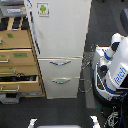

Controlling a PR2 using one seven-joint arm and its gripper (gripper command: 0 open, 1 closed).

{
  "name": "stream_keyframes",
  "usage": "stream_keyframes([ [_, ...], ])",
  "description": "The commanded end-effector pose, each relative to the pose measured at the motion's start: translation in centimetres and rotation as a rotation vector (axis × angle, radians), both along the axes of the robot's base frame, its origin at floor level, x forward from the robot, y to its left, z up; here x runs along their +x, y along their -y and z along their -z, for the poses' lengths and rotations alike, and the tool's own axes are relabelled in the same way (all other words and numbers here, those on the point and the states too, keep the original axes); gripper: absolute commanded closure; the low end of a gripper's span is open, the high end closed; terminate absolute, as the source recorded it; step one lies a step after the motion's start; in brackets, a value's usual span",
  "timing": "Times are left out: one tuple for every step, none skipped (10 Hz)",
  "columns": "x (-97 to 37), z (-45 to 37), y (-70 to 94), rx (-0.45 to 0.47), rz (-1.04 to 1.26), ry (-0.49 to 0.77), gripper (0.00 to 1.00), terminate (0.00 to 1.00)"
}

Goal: Opening the fridge

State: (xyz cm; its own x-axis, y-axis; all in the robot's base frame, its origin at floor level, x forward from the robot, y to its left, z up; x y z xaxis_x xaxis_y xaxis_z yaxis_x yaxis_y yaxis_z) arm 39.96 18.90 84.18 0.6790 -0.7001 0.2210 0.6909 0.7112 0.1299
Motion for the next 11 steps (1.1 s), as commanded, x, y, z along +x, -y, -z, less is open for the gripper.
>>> stream_keyframes([
  [0.9,0.2,0.1,-0.032,-0.001,-0.030,0.00,0.00],
  [1.9,0.5,1.0,-0.059,0.034,-0.076,0.00,0.00],
  [2.2,0.5,1.4,-0.064,0.046,-0.080,0.00,0.00],
  [3.1,0.1,2.0,-0.066,0.063,-0.081,0.00,0.00],
  [4.3,-0.6,2.4,-0.066,0.079,-0.074,0.00,0.00],
  [5.9,-1.5,2.7,-0.060,0.087,-0.053,0.00,0.00],
  [7.4,-2.1,2.8,-0.050,0.088,-0.037,0.00,0.00],
  [8.8,-2.7,3.0,-0.048,0.090,-0.023,0.00,0.00],
  [10.5,-3.1,3.6,-0.030,0.098,-0.002,0.00,0.00],
  [11.8,-3.8,4.0,-0.018,0.107,0.012,0.00,0.00],
  [13.7,-4.7,4.1,-0.013,0.097,0.026,0.00,0.00],
])
